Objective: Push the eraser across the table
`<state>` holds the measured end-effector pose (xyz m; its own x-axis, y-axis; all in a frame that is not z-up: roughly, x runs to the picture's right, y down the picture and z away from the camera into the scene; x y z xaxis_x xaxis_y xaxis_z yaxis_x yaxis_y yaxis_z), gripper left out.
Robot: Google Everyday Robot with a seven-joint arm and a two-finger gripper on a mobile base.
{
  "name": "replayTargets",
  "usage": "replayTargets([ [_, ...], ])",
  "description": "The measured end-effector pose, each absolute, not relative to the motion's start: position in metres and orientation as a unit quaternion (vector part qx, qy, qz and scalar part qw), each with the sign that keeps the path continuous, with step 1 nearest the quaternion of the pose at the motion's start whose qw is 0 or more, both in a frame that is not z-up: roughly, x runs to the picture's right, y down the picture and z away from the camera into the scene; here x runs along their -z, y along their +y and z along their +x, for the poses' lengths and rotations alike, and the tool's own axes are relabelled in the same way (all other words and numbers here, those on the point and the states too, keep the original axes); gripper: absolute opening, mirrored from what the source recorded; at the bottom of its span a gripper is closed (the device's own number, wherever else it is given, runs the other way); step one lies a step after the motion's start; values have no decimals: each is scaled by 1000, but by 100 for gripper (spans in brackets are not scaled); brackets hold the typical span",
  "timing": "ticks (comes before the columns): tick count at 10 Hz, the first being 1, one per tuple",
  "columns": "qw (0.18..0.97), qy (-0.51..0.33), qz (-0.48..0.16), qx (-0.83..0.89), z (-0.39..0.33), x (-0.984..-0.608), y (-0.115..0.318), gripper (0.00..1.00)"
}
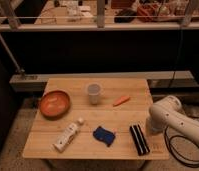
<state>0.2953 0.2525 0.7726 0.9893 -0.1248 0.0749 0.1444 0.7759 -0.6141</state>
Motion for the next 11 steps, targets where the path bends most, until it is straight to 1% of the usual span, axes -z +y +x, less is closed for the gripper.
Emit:
replayTargets([
  [4,942,-24,-328,72,293,-773,270,0],
  [11,938,-39,-331,90,269,-776,273,0],
])
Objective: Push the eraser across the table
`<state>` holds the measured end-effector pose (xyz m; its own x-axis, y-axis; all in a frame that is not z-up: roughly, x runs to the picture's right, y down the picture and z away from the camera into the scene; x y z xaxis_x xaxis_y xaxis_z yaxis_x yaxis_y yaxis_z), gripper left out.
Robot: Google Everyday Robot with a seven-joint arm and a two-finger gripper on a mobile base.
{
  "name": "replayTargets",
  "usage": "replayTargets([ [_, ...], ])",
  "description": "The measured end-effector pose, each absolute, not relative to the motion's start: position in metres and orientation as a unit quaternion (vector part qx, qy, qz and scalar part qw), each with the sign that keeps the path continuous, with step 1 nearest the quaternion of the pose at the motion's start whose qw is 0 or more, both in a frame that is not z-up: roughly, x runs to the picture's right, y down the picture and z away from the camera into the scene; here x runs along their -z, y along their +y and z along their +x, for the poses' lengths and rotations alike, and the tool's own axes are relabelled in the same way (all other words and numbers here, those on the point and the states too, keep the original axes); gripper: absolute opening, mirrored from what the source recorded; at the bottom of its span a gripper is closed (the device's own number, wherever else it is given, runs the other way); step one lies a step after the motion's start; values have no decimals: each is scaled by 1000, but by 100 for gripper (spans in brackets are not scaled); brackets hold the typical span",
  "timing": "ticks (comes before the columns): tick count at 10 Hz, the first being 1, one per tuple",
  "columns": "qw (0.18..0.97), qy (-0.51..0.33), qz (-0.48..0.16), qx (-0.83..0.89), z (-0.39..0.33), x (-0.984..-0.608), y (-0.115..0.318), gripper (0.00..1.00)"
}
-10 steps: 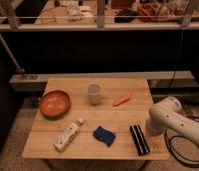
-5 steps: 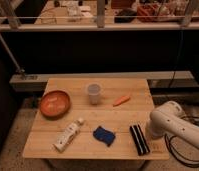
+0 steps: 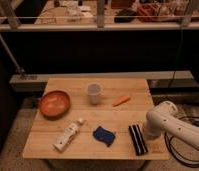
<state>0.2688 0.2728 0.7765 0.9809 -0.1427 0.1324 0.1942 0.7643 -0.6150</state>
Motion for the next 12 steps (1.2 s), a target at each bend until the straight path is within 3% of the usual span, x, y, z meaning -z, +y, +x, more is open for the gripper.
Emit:
replayTargets([
  [12,932,-51,-342,113,172,-804,247,0],
])
